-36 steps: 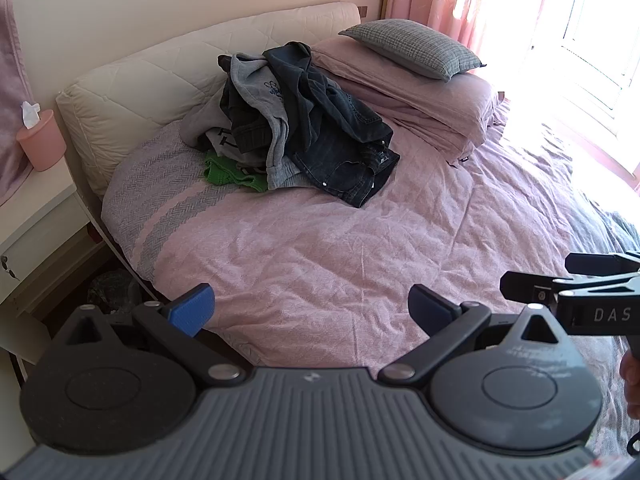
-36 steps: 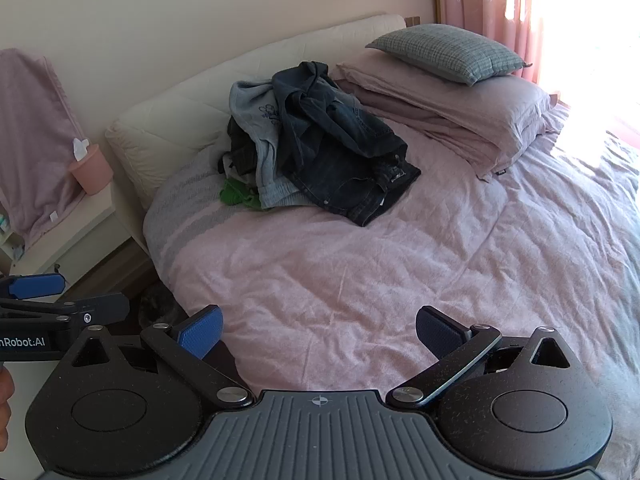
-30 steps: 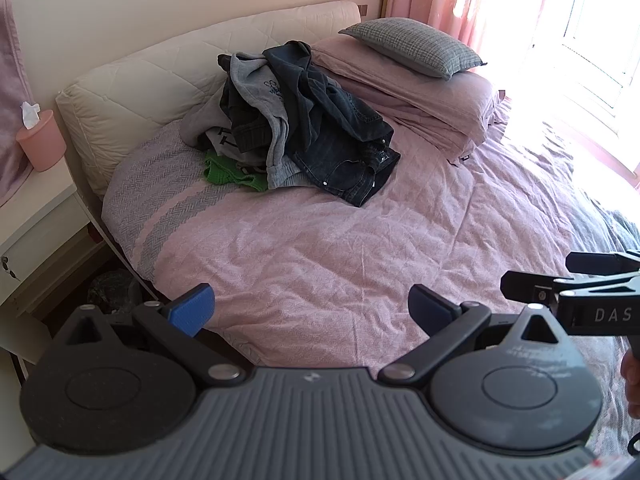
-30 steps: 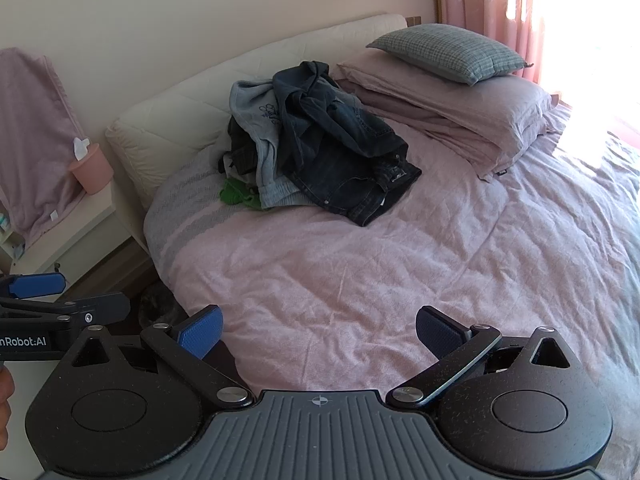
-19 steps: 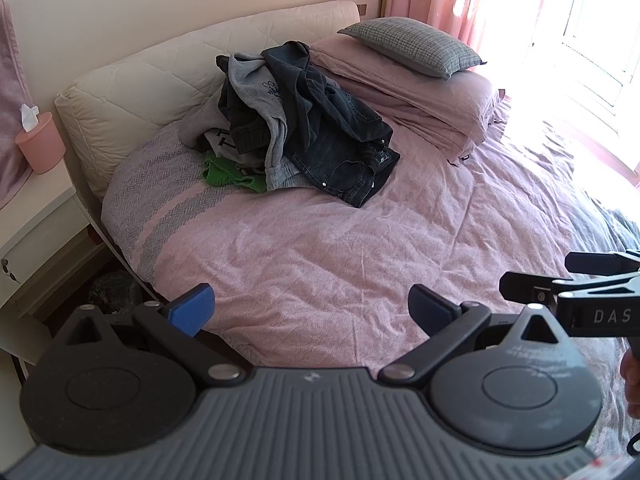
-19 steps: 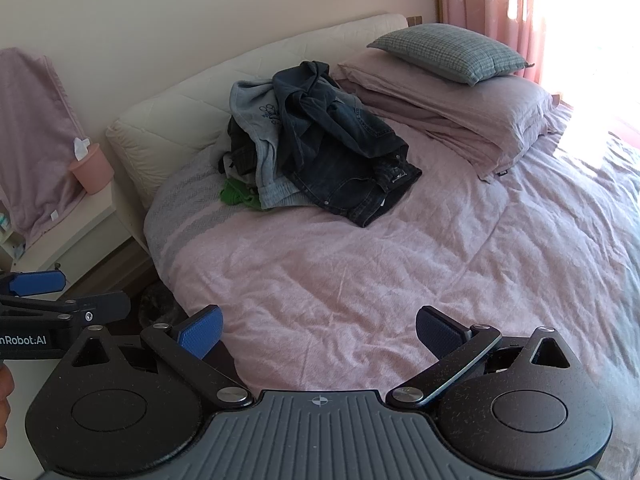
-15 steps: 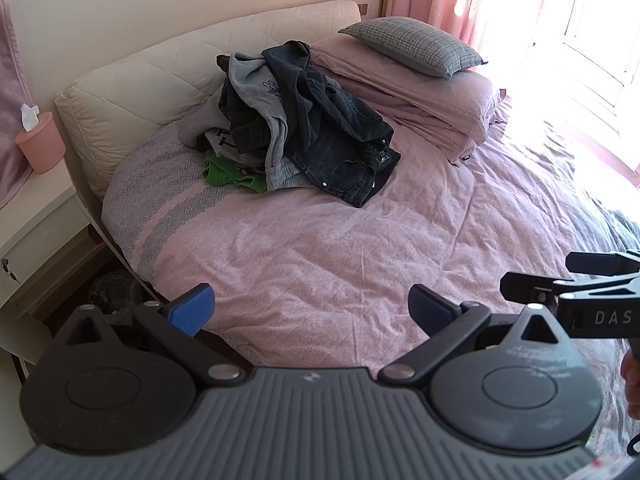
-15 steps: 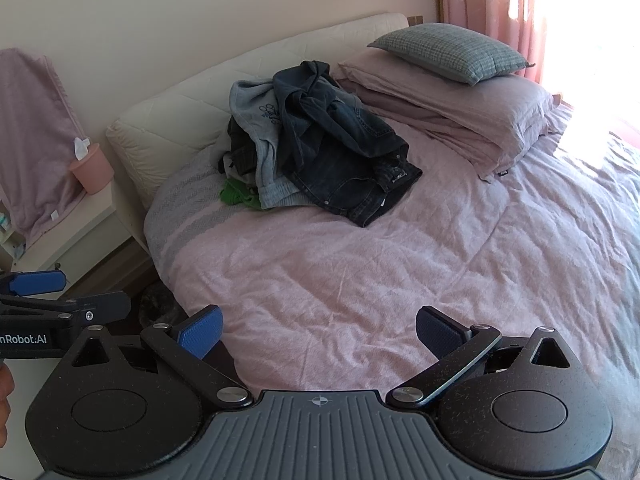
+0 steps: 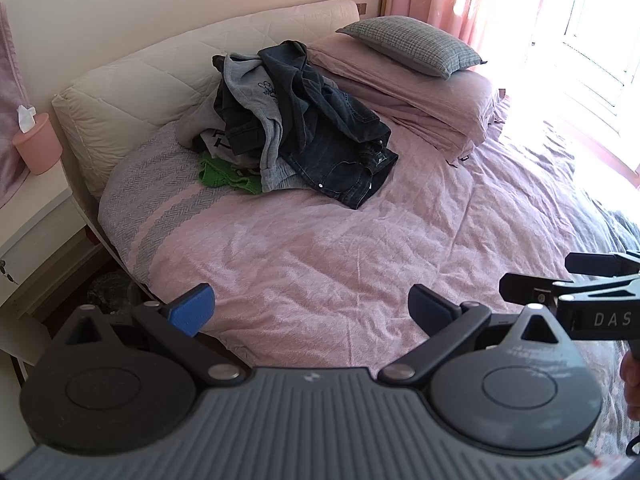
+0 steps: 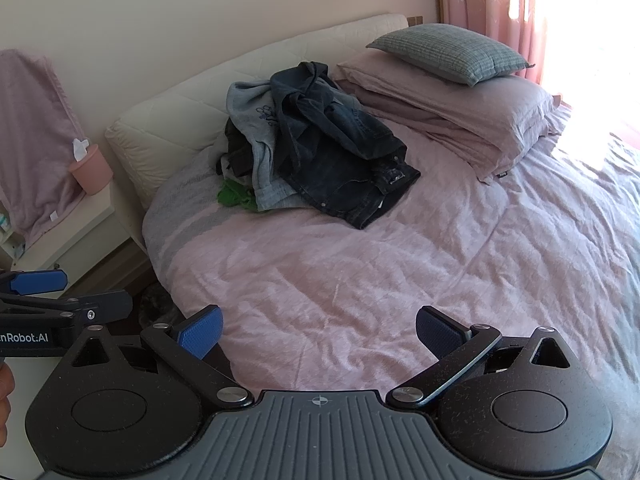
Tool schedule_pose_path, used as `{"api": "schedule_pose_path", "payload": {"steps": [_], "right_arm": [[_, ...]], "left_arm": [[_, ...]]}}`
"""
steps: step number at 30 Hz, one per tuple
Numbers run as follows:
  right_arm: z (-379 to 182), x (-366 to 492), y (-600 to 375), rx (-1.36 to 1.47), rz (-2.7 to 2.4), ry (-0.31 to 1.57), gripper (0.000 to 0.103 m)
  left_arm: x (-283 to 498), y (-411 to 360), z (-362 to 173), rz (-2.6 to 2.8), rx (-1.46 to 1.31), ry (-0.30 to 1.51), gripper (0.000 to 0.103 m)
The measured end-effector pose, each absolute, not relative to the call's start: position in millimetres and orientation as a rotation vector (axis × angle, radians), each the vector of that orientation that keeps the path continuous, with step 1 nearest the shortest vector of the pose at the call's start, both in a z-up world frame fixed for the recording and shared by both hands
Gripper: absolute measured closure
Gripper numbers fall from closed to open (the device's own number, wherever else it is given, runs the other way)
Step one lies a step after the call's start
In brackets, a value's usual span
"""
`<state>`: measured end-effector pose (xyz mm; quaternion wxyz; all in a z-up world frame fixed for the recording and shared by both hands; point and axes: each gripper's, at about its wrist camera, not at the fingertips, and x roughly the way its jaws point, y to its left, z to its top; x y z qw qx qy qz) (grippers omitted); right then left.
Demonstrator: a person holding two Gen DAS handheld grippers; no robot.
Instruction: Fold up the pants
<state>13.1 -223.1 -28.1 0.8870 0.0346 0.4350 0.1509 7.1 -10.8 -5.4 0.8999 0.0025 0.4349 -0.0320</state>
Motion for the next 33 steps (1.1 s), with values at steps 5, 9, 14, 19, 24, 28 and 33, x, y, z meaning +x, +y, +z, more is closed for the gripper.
{"api": "schedule_pose_path", "payload": {"steps": [5, 9, 14, 19, 24, 28, 33], "right_arm": [[-27.7, 16.4, -227.4, 0.070, 0.316, 0.901, 0.002], [-28.5, 19.4, -230.7, 0.070, 0.317, 0.901, 0.002], [-29.4, 22.2, -234.2, 0.072, 0.319, 0.900, 0.002], [-29.7, 28.5, -241.3, 0.069, 0.322, 0.896, 0.002], [-32.0, 33.9, -248.3, 0.070, 0.331, 0.894, 0.002], [-32.4, 36.4, -252.3, 0.065, 0.343, 0.889, 0.002], [-34.6, 39.6, -258.1, 0.070, 0.351, 0.887, 0.002]], "left_arm": [[8.6, -13.0, -5.4, -0.065, 0.006, 0.901, 0.001], [14.3, -22.2, -6.0, -0.064, 0.006, 0.903, 0.001], [18.9, -29.3, -8.4, -0.062, 0.006, 0.902, 0.001], [22.8, -35.2, -9.5, -0.061, 0.002, 0.897, 0.001], [26.4, -39.5, -11.2, -0.054, -0.008, 0.897, 0.001], [29.2, -42.2, -12.3, -0.046, -0.013, 0.896, 0.001], [31.3, -45.2, -14.5, -0.036, -0.016, 0.893, 0.001]]}}
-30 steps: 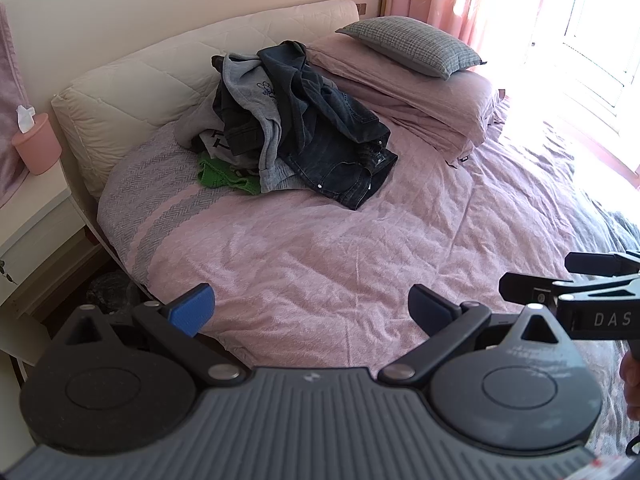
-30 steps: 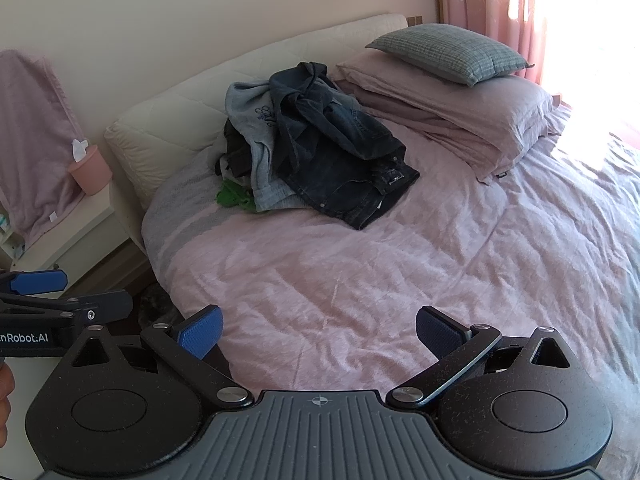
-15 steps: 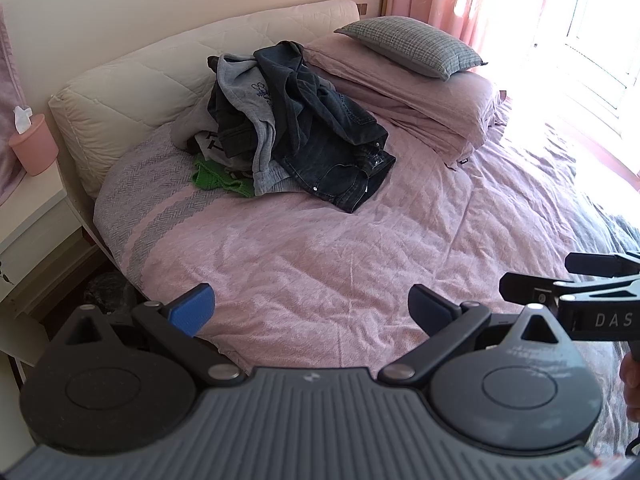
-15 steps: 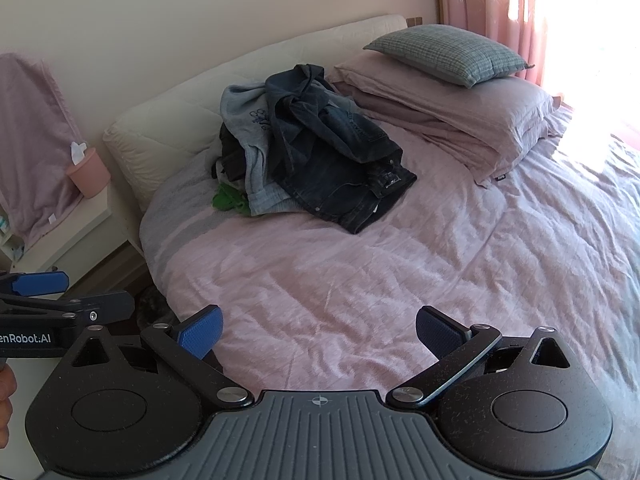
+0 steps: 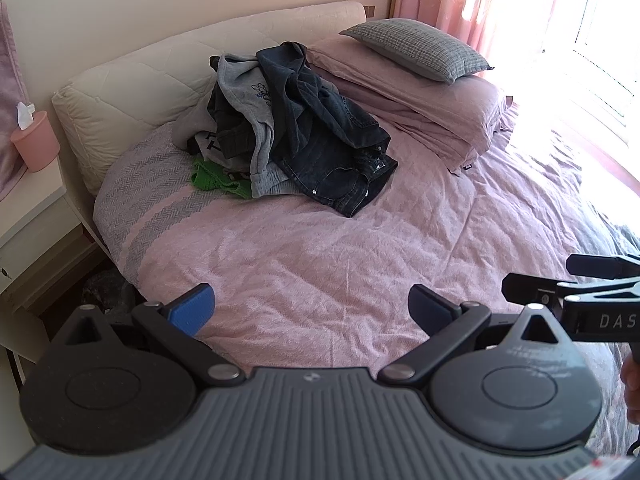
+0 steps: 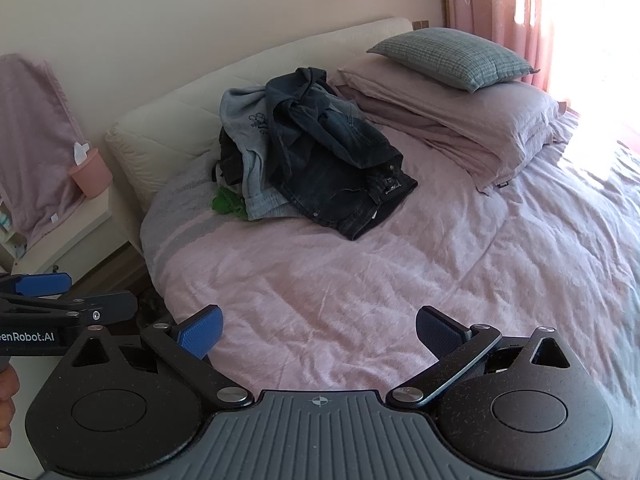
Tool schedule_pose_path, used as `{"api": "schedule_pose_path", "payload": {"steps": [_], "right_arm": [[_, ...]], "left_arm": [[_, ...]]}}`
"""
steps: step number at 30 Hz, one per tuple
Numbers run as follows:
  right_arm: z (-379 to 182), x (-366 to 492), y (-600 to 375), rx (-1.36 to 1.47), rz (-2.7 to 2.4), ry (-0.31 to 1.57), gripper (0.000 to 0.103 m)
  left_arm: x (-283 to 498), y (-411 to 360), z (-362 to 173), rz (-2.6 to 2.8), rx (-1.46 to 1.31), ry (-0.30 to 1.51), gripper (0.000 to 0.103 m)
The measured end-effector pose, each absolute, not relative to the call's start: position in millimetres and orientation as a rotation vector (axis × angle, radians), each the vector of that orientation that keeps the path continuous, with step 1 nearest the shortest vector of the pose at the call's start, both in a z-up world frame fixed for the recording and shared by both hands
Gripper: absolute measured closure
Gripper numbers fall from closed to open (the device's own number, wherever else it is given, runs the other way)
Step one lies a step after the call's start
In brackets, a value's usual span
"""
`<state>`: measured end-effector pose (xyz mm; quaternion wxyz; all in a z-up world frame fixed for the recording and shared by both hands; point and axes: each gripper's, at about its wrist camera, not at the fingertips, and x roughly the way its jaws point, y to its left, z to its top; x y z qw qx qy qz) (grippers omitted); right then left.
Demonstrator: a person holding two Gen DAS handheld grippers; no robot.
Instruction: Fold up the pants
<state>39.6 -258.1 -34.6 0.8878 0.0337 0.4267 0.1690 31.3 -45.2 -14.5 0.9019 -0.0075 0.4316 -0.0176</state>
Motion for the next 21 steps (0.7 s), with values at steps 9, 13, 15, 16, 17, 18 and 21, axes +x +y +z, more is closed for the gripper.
{"api": "schedule_pose_path", "payload": {"steps": [9, 13, 15, 16, 17, 18, 21], "right_arm": [[-40.5, 54.3, -262.9, 0.099, 0.370, 0.895, 0.002], [-43.7, 68.9, -264.7, 0.129, 0.338, 0.897, 0.002], [-47.5, 78.1, -265.9, 0.156, 0.317, 0.904, 0.002], [-50.1, 83.3, -267.0, 0.177, 0.309, 0.907, 0.003], [-52.3, 88.5, -267.4, 0.200, 0.303, 0.906, 0.002], [-54.4, 93.6, -267.5, 0.225, 0.299, 0.905, 0.002], [-59.8, 113.7, -263.5, 0.288, 0.268, 0.902, 0.003]], "left_arm": [[46.8, -42.2, -22.5, -0.008, -0.019, 0.909, 0.001], [66.0, -34.8, -27.6, -0.014, -0.007, 0.913, 0.001], [80.8, -28.4, -31.7, -0.019, 0.000, 0.927, 0.001], [89.1, -24.6, -33.4, -0.023, 0.005, 0.932, 0.001], [98.4, -19.9, -34.9, -0.026, 0.009, 0.934, 0.001], [109.3, -15.0, -36.2, -0.027, 0.014, 0.937, 0.001], [144.7, 0.0, -39.6, -0.046, 0.033, 0.936, 0.001]]}}
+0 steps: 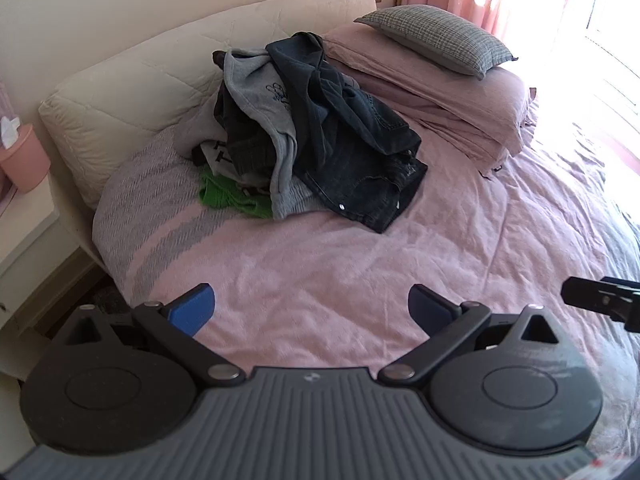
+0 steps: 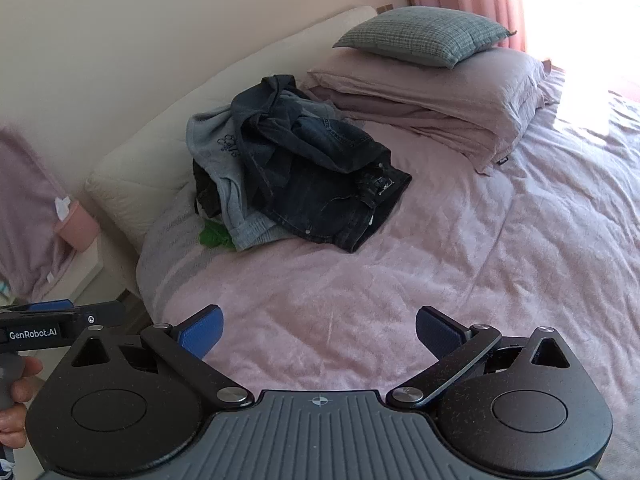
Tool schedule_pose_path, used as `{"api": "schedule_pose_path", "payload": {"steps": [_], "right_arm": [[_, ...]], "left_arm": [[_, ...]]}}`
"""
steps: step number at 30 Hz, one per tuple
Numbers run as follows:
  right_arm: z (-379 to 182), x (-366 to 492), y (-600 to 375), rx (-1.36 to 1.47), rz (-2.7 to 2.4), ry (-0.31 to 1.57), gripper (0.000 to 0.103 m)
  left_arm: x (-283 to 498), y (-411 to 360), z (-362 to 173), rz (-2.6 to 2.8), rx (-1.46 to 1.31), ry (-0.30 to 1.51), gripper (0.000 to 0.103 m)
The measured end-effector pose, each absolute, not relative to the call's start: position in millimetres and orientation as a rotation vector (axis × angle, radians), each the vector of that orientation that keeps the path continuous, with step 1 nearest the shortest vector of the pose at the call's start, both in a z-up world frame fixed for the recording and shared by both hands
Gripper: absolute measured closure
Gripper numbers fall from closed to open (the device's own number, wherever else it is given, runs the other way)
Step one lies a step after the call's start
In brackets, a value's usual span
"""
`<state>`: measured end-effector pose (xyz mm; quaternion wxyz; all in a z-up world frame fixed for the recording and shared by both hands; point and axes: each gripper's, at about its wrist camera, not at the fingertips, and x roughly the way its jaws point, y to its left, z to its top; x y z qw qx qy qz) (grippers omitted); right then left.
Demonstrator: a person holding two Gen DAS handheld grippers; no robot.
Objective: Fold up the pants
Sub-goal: 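Reach both grippers into the pile and close them on the dark jeans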
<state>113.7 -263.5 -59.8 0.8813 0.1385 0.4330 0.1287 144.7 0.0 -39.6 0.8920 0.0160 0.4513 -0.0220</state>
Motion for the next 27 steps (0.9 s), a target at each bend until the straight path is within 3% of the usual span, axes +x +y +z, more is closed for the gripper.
{"api": "schedule_pose_path", "payload": {"steps": [6, 13, 27], "right_arm": [[-76.3, 170.9, -245.3, 0.409, 0.169, 0.912, 0.009], [-107.8, 247.7, -232.3, 0.605, 0.022, 0.910, 0.014], [-192.5, 343.5, -232.3, 1.006, -0.252, 0.896, 0.017]], "left_arm": [[234.6, 33.0, -43.3, -0.092, 0.074, 0.940, 0.001], [349.9, 65.9, -47.4, -0.169, 0.150, 0.938, 0.009], [551.6, 51.2, -79.5, -0.329, 0.228, 0.958, 0.014]]}}
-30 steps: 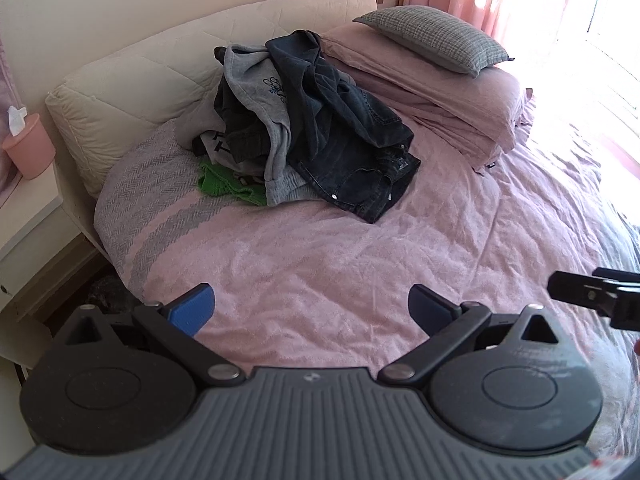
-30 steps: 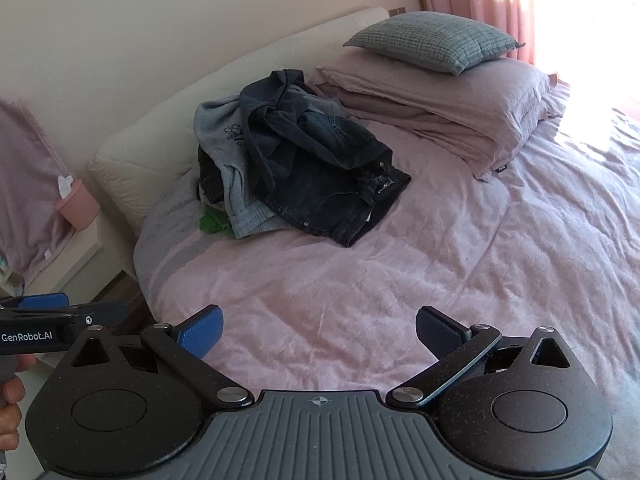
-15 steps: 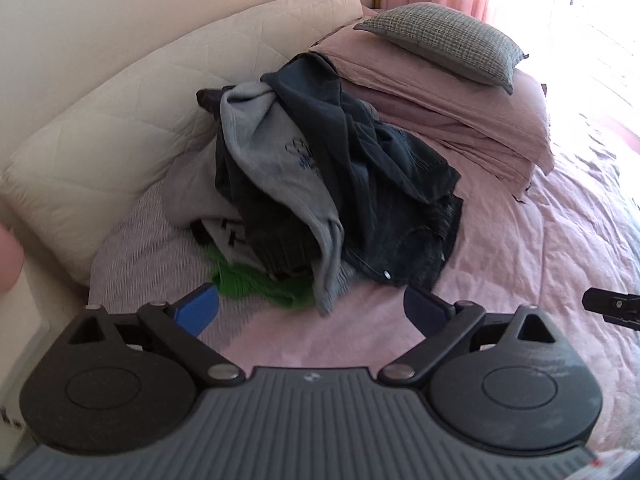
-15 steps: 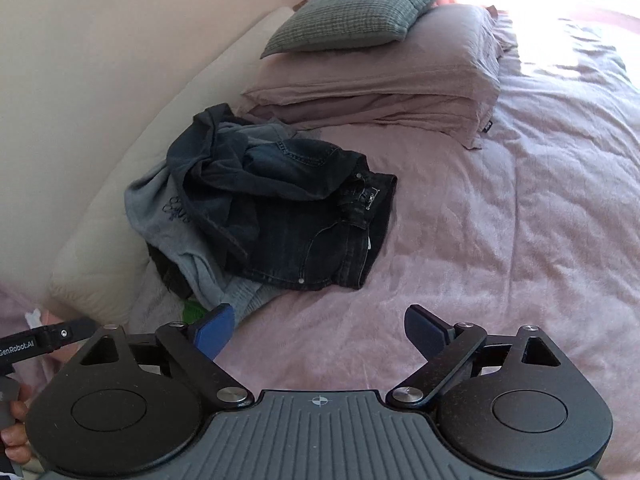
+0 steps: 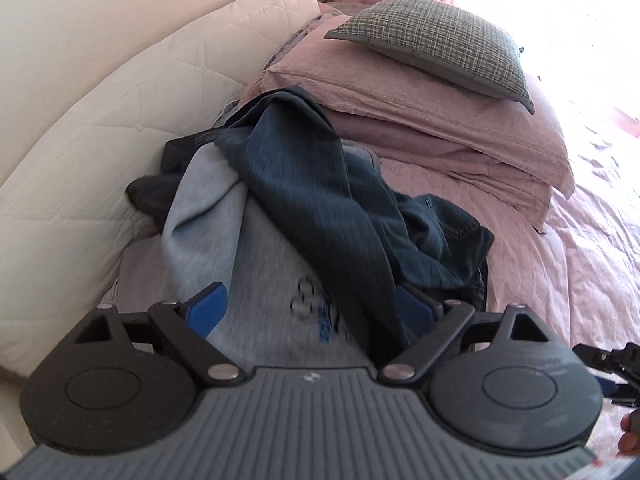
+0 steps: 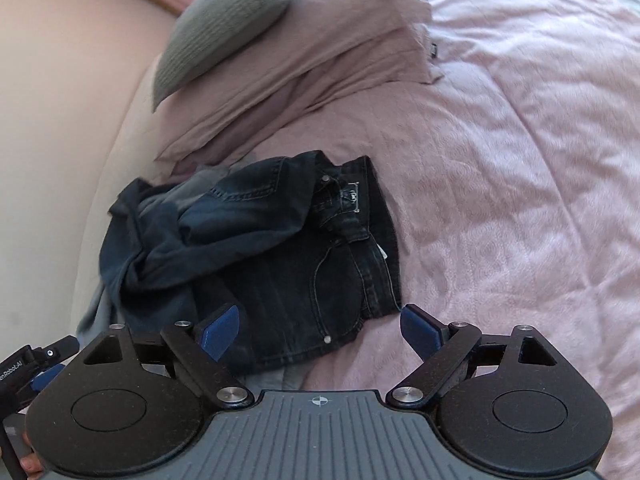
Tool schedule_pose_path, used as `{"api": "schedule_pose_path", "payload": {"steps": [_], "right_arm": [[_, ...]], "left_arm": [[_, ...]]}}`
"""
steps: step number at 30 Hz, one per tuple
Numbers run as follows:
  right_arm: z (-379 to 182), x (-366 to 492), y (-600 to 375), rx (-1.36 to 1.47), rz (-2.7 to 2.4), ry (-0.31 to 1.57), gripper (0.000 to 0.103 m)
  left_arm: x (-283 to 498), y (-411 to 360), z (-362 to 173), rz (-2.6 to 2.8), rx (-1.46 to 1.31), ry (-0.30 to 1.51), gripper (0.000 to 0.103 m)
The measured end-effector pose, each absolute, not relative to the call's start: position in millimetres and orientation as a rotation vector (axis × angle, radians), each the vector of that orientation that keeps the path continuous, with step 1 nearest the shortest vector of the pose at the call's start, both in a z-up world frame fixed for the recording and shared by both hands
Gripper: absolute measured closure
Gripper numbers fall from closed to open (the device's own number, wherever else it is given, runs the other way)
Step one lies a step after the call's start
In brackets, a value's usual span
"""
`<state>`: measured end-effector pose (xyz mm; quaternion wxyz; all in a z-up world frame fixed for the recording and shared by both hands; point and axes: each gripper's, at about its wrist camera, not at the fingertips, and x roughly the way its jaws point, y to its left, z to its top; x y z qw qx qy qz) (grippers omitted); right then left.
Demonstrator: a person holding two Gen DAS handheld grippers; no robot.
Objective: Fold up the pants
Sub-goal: 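Reach both grippers into the pile and close them on the dark jeans, then lift the dark jeans with both grippers and lay them flat on the bed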
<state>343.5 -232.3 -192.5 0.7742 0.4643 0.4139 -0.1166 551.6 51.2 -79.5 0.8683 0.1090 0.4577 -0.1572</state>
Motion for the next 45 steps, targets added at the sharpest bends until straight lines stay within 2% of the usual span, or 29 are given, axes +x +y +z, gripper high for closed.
{"api": "schedule_pose_path", "payload": {"steps": [13, 15, 16, 17, 19, 22, 25, 30, 31, 33, 34, 35, 40, 45], "right_arm": [[-255.3, 391.5, -248.6, 1.276, -0.384, 0.823, 0.017], [-264.0, 395.2, -247.3, 1.318, -0.380, 0.819, 0.017], [-268.2, 395.4, -246.3, 1.342, -0.376, 0.816, 0.017], [-272.9, 395.5, -244.6, 1.373, -0.376, 0.820, 0.017], [-282.2, 392.1, -238.9, 1.450, -0.368, 0.829, 0.017], [-294.6, 388.6, -222.3, 1.531, -0.328, 0.867, 0.017], [-303.3, 388.8, -197.3, 1.565, -0.257, 0.942, 0.017], [-326.5, 388.1, -145.1, 1.859, -0.129, 0.968, 0.019], [-329.5, 390.8, -136.7, 1.907, -0.110, 0.958, 0.023], [-328.0, 399.6, -128.7, 1.907, -0.101, 0.899, 0.055], [-324.1, 405.2, -129.1, 1.868, -0.090, 0.874, 0.092], [-318.6, 410.3, -131.7, 1.827, -0.074, 0.856, 0.102], [-239.6, 393.3, -171.2, 1.503, -0.073, 0.603, 0.103], [-139.3, 354.8, -205.6, 1.184, -0.080, 0.355, 0.103]], "left_arm": [[659.2, -9.8, -157.1, -0.323, 0.299, 1.062, 0.016], [662.0, -11.3, -164.7, -0.311, 0.301, 1.054, 0.036], [662.5, -10.3, -165.9, -0.298, 0.308, 1.044, 0.056], [663.7, -7.5, -164.6, -0.289, 0.303, 1.038, 0.071], [665.1, 4.8, -154.9, -0.298, 0.233, 1.027, 0.089], [658.0, 20.5, -131.6, -0.338, 0.181, 0.977, 0.095], [640.9, 25.1, -114.9, -0.358, 0.234, 0.904, 0.096], [628.6, 37.0, -117.6, -0.345, 0.226, 0.916, 0.098], [626.0, 39.3, -116.6, -0.346, 0.222, 0.912, 0.098], [622.6, 36.8, -110.5, -0.354, 0.234, 0.889, 0.100], [619.5, 36.0, -106.6, -0.361, 0.238, 0.877, 0.102], [616.2, 35.5, -101.3, -0.373, 0.237, 0.863, 0.103], [581.1, 24.6, -60.7, -0.478, 0.257, 0.712, 0.103], [548.7, -0.1, -32.3, -0.515, 0.222, 0.691, 0.103]]}}
